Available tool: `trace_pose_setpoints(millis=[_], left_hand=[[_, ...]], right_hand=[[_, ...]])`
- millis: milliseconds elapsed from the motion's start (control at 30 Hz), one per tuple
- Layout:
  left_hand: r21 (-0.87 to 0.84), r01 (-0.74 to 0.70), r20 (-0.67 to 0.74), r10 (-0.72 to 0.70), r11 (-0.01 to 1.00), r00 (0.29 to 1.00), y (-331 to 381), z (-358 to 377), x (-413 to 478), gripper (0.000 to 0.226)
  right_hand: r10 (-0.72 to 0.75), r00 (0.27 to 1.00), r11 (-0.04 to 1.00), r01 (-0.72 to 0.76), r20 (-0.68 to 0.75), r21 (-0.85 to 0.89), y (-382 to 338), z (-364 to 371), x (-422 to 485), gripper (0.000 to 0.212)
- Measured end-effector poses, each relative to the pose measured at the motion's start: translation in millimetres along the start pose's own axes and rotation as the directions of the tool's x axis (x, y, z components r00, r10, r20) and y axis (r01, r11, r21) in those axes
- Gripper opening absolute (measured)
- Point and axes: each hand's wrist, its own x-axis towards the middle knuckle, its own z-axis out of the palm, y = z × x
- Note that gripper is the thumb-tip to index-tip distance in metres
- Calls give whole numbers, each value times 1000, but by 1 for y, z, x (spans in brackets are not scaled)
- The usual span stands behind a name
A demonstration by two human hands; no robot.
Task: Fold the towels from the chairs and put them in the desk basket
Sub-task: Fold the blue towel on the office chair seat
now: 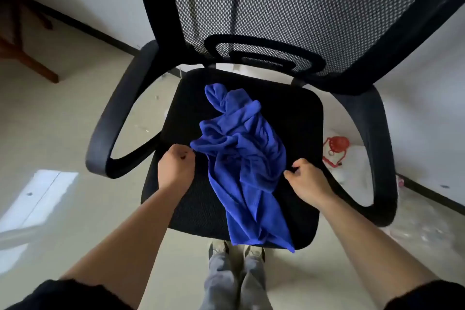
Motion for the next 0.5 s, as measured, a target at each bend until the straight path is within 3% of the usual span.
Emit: trace_pose_setpoints(millis=[133, 233, 367, 500], left_hand=[[-77, 81, -93, -88, 994, 992, 0, 20, 28, 31], [-122, 128, -59, -136, 984, 989, 0, 36, 42, 40], [-85, 128, 66, -123, 988, 990, -3, 44, 45, 23], [-135, 221, 147, -201, 966, 969, 0, 40, 33, 3]], right_hand=[[88, 996, 991, -87, -12, 102, 9, 17, 17, 32], [180, 982, 940, -187, 49, 286, 12, 29, 27, 37], [213, 950, 751, -309, 228, 584, 8, 35, 27, 24], [208, 947, 542, -320, 245, 777, 5, 30, 25, 6]])
